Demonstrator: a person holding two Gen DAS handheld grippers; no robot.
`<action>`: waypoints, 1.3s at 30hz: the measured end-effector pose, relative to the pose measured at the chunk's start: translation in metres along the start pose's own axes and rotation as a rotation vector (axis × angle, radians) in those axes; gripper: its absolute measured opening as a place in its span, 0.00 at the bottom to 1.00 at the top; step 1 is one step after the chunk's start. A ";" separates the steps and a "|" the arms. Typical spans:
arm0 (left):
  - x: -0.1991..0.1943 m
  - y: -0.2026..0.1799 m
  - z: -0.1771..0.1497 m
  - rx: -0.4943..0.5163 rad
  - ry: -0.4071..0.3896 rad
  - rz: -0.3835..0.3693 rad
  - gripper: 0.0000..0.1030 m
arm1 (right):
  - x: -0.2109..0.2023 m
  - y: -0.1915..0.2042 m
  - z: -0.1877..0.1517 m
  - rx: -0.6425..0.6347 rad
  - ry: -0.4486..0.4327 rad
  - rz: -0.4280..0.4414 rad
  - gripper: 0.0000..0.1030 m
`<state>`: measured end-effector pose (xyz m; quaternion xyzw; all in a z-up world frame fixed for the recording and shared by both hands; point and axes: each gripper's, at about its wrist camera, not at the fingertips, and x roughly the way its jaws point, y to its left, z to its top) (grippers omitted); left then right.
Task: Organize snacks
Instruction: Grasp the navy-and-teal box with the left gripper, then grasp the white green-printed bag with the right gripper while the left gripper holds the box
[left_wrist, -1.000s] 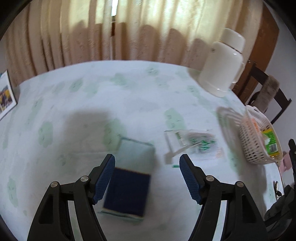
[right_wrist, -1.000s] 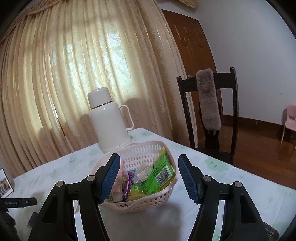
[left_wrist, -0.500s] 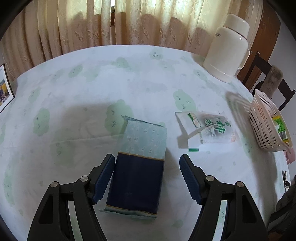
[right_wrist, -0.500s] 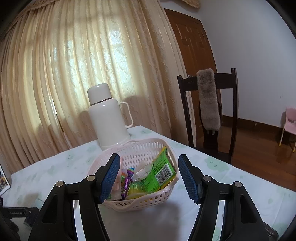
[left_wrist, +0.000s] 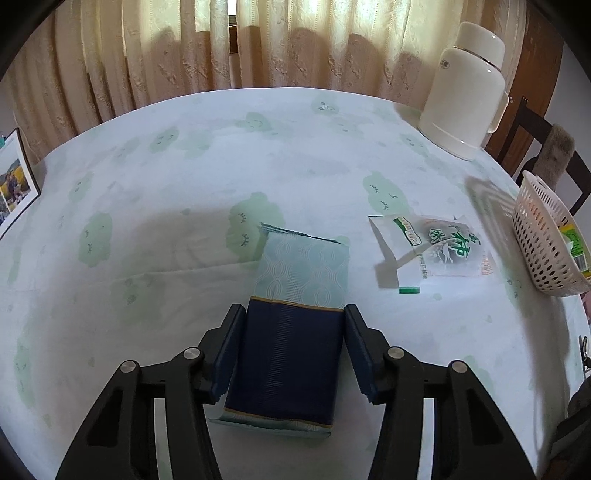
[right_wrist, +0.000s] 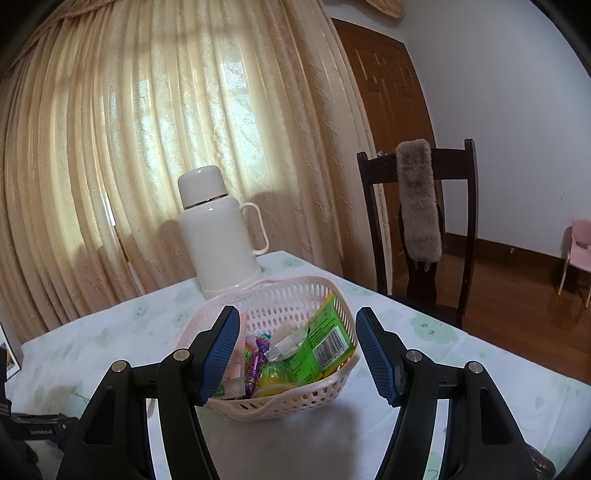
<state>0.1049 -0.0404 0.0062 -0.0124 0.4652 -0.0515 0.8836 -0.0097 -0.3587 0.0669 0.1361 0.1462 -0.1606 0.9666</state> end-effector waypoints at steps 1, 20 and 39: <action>-0.001 0.000 -0.001 0.000 -0.001 0.004 0.47 | 0.000 0.000 0.000 0.000 0.000 0.000 0.64; -0.046 0.019 -0.010 -0.051 -0.092 -0.028 0.45 | -0.010 0.011 0.001 -0.080 -0.078 -0.046 0.64; -0.075 0.035 -0.011 -0.083 -0.159 -0.052 0.45 | 0.053 0.172 -0.016 -0.311 0.439 0.667 0.75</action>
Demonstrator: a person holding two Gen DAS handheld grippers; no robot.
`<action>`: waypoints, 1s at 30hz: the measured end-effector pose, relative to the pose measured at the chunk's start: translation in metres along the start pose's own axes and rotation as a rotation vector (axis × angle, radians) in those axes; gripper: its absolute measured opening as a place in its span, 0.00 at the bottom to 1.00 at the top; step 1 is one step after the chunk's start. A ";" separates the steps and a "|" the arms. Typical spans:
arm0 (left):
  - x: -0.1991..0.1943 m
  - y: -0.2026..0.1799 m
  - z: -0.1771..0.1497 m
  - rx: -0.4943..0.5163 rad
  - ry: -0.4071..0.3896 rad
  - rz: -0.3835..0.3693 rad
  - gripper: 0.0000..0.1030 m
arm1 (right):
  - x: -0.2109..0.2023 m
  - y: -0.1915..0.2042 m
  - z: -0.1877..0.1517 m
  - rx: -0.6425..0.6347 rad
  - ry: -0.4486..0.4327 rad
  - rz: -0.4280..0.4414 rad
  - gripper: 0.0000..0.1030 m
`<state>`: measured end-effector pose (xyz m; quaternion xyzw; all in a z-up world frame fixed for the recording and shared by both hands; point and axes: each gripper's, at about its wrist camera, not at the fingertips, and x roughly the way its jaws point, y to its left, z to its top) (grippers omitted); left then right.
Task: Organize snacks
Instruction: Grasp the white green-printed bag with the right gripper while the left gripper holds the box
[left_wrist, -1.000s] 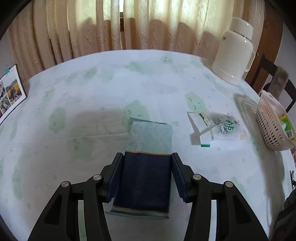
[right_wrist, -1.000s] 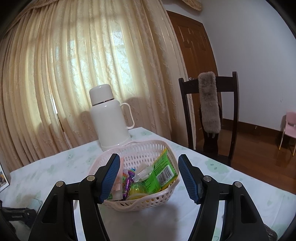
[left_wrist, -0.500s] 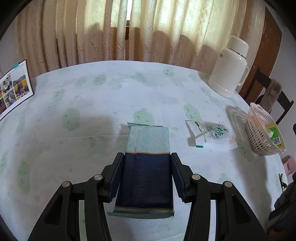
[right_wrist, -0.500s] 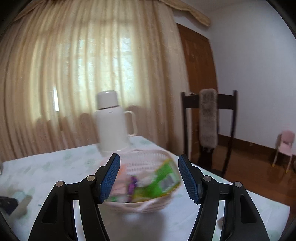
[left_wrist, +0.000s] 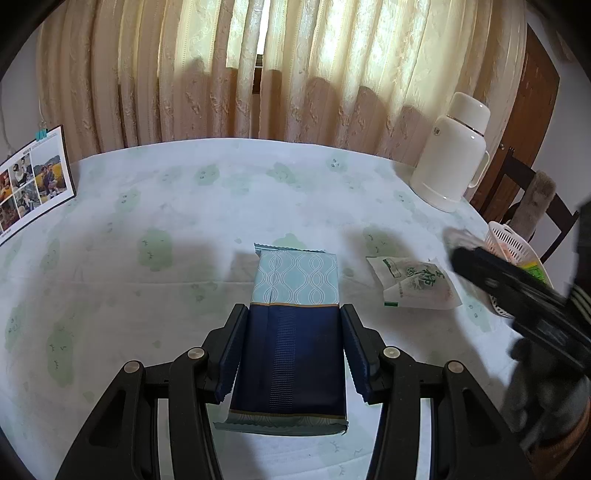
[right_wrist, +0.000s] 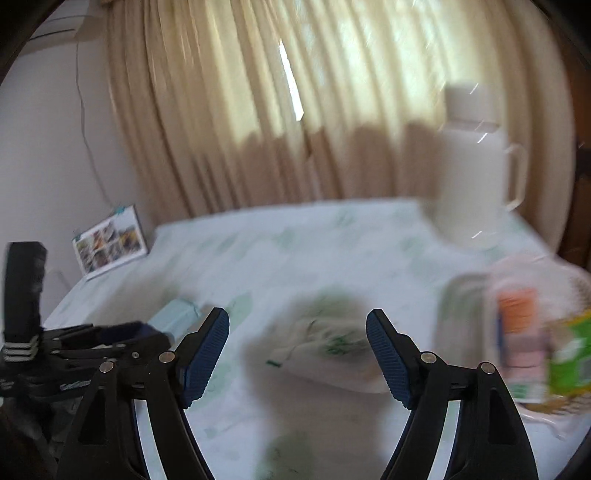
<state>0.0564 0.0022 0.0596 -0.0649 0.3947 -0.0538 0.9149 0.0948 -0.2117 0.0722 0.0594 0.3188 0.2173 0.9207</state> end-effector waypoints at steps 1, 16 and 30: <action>-0.001 0.000 0.000 -0.002 -0.001 -0.002 0.45 | 0.009 -0.005 0.003 0.015 0.022 0.004 0.75; 0.003 0.007 0.003 -0.031 0.020 -0.006 0.45 | 0.094 -0.029 0.012 0.058 0.203 0.019 0.75; 0.004 0.007 0.003 -0.034 0.028 -0.013 0.45 | 0.046 -0.014 -0.045 -0.020 0.260 0.013 0.75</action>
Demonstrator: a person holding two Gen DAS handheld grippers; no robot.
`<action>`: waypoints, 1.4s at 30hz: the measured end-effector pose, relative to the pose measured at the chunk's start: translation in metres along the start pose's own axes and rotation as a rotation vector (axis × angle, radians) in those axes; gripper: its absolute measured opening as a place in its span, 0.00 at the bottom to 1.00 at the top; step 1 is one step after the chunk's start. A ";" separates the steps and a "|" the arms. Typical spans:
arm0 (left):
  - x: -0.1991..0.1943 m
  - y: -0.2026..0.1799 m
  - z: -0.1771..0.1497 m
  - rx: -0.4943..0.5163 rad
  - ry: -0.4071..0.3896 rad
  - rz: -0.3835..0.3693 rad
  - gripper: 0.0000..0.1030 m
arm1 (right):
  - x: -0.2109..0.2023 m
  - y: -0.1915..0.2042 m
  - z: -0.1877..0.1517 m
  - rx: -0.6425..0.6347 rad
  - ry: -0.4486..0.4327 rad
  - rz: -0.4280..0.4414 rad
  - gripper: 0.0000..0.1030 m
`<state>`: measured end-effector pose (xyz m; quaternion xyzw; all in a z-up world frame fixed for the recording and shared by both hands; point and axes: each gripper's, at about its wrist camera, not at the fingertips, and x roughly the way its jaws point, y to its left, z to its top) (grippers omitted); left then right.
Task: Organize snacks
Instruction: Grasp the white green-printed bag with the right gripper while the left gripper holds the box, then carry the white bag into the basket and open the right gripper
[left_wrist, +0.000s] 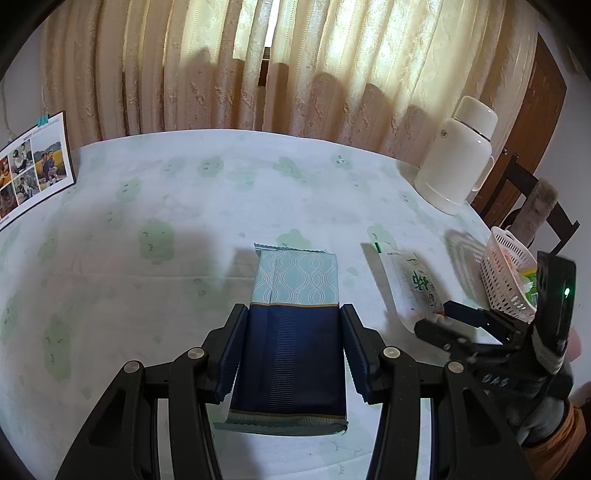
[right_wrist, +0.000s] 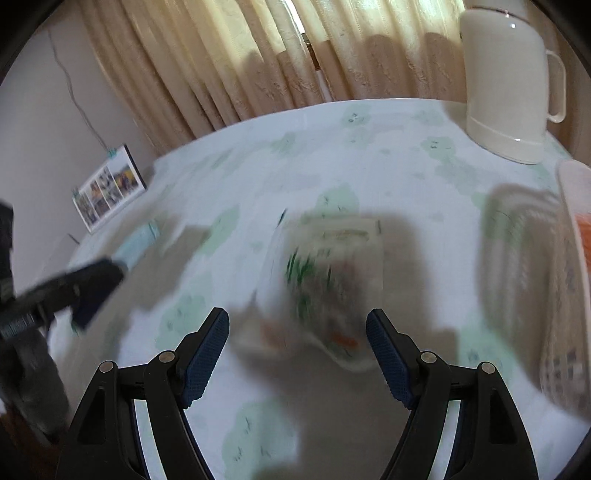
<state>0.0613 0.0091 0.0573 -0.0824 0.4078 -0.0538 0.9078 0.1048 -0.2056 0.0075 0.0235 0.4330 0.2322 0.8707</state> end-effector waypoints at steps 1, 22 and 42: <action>0.000 0.000 0.000 0.002 -0.001 0.000 0.45 | 0.000 0.002 -0.001 -0.012 -0.002 -0.019 0.75; -0.002 -0.003 -0.002 0.003 0.003 -0.009 0.45 | 0.020 0.000 0.022 0.066 -0.038 -0.199 0.43; -0.001 -0.008 -0.005 0.034 -0.010 -0.029 0.45 | -0.051 0.013 0.016 0.089 -0.308 -0.208 0.42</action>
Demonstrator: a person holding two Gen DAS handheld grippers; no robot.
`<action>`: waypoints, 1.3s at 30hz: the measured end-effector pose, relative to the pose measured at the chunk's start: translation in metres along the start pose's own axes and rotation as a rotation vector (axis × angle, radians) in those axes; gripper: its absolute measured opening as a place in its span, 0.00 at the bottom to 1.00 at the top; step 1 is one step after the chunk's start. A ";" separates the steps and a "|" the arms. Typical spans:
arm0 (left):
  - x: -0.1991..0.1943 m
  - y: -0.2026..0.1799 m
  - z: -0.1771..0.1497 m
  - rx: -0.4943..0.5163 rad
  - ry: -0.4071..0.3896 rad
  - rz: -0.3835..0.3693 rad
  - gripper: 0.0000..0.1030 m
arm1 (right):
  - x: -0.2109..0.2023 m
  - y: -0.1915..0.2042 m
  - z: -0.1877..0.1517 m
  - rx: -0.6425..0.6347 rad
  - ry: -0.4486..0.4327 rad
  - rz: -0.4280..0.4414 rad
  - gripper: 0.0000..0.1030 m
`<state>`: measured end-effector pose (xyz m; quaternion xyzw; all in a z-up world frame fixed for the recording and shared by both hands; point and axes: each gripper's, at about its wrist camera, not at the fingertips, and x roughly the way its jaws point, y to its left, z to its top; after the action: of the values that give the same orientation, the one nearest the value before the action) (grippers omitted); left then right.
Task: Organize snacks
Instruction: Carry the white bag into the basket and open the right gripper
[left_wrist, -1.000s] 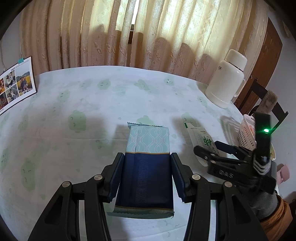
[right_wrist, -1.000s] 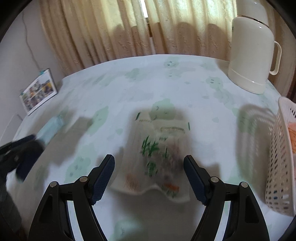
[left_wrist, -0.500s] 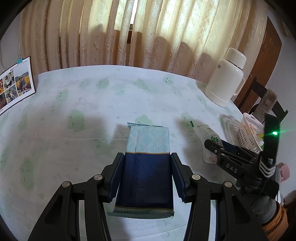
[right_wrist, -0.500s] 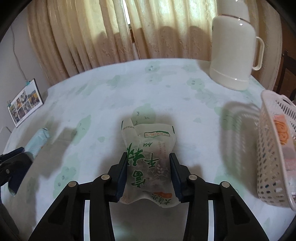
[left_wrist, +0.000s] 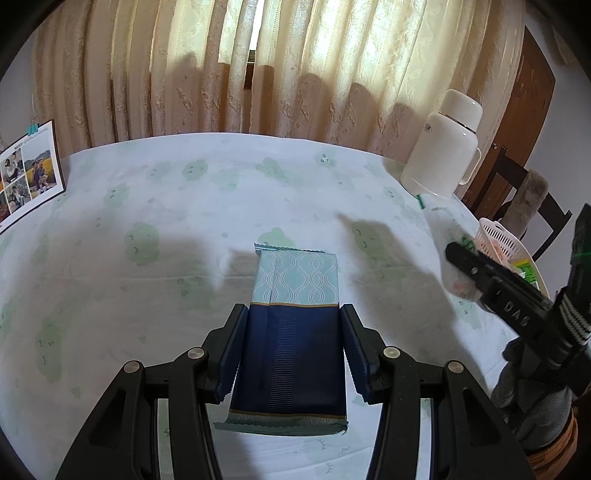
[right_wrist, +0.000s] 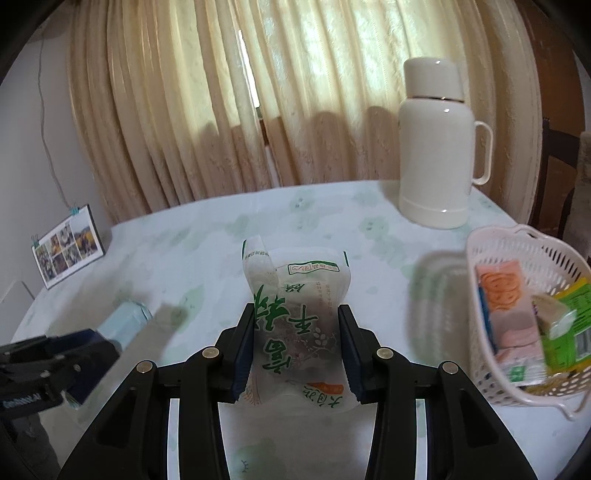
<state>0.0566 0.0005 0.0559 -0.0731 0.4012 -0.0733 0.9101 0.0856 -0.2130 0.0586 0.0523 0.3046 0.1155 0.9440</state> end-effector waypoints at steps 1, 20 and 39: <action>0.000 0.000 0.000 0.001 0.000 0.001 0.45 | -0.002 -0.001 0.001 0.004 -0.007 -0.002 0.42; 0.002 -0.003 -0.001 0.012 0.004 0.004 0.45 | -0.044 -0.035 0.018 0.062 -0.120 -0.096 0.42; 0.008 -0.006 -0.005 0.027 0.020 0.015 0.45 | -0.062 -0.108 0.016 0.189 -0.149 -0.291 0.42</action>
<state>0.0577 -0.0071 0.0480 -0.0570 0.4096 -0.0727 0.9076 0.0661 -0.3336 0.0879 0.1048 0.2478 -0.0555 0.9615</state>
